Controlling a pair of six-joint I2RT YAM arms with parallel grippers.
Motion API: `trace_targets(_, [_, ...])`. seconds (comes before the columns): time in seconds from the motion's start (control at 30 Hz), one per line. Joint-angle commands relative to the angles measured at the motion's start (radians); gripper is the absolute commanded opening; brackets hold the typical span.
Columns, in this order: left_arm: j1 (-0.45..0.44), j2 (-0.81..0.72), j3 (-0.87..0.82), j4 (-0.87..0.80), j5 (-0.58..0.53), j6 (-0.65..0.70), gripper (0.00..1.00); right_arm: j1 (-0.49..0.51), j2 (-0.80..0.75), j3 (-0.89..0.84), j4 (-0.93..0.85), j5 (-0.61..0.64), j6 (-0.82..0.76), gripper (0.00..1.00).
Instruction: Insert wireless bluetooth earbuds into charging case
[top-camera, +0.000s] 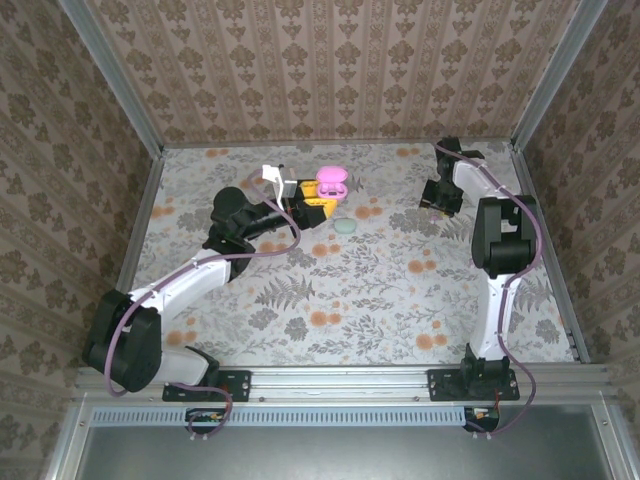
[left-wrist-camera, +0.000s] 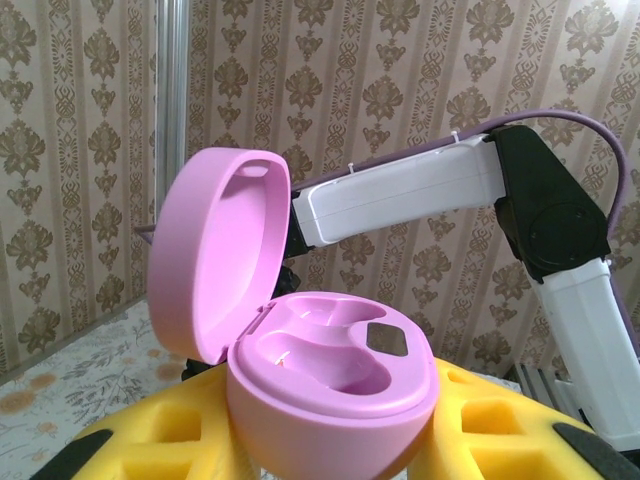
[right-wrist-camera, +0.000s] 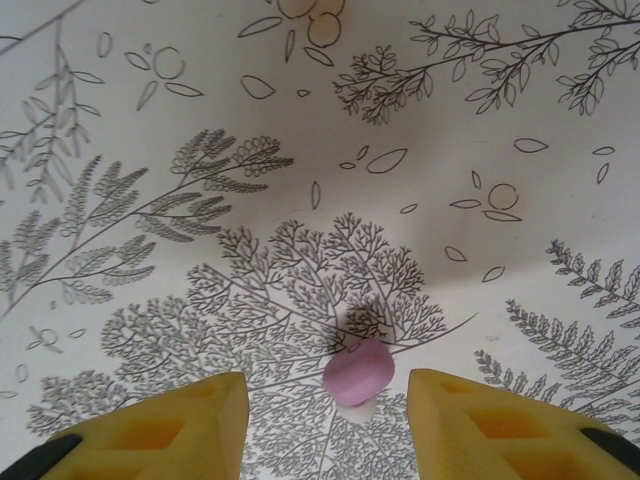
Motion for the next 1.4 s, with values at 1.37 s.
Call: trace_targets(1.37, [0.015, -0.065, -0.031, 0.006, -0.012, 0.024, 0.26, 0.144, -0.101, -0.218, -0.037, -0.045, -0.212, 0.26])
